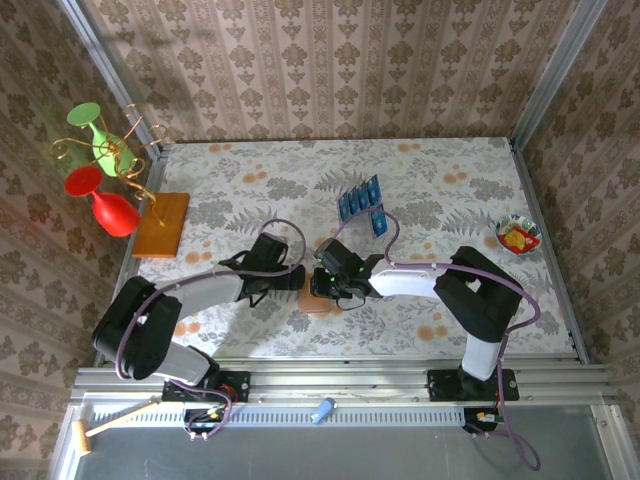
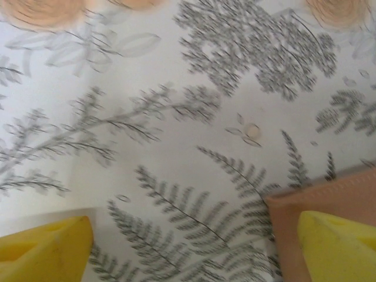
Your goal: Put the credit cards into the card holder
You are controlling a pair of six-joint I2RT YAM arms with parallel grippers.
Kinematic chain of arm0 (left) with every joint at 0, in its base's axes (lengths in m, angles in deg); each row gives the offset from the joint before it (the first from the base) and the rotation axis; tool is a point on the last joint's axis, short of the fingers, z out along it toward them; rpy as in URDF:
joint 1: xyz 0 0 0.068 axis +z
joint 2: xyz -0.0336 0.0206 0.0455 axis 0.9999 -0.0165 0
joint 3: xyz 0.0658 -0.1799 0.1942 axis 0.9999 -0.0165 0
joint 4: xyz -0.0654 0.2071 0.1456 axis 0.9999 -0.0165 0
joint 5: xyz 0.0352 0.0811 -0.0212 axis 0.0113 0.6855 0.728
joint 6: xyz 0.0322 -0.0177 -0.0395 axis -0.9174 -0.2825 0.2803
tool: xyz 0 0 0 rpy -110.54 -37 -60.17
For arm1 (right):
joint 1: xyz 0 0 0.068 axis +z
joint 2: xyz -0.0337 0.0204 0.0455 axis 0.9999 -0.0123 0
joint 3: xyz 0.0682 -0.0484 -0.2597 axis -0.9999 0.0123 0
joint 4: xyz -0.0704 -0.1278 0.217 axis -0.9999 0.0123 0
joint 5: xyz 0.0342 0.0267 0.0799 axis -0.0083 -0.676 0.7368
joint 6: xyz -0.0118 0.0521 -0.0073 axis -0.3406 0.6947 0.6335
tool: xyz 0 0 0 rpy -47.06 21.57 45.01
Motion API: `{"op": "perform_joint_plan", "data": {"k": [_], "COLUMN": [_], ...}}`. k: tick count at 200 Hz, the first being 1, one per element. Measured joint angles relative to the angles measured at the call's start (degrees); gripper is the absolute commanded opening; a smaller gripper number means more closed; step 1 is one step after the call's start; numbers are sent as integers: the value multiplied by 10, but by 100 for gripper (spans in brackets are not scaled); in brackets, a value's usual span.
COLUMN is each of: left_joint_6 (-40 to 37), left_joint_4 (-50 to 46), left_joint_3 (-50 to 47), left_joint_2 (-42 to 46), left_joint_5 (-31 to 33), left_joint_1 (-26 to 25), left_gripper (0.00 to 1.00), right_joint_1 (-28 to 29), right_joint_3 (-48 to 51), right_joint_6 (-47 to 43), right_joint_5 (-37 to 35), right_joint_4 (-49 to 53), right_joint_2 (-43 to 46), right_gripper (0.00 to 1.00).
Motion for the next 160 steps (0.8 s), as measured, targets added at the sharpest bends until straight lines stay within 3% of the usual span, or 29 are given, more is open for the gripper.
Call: {"op": "perform_joint_plan", "data": {"k": [33, 103, 115, 118, 124, 160], "left_joint_6": [-12, -29, -34, -36, -40, -76], "left_joint_4": [-22, -70, -78, -80, -83, -105], "left_joint_3": [36, 125, 139, 142, 148, 156], "left_joint_2": [4, 58, 69, 71, 77, 121], "left_joint_5": [-17, -71, -78, -80, -82, -81], "left_joint_1": [38, 165, 181, 184, 188, 190], "left_gripper": [100, 100, 100, 100, 100, 100], "right_joint_1": [3, -2, -8, -10, -14, -65], "right_joint_3": [-13, -74, -92, -97, -103, -107], "right_joint_6": [-1, -45, -59, -64, -73, -123], "right_joint_5": [0, 1, 0, 0, 0, -24], "right_joint_4": [14, 103, 122, 127, 133, 173], "right_joint_2": [0, 28, 52, 61, 78, 245], "right_gripper": [32, 74, 82, 90, 95, 100]}}
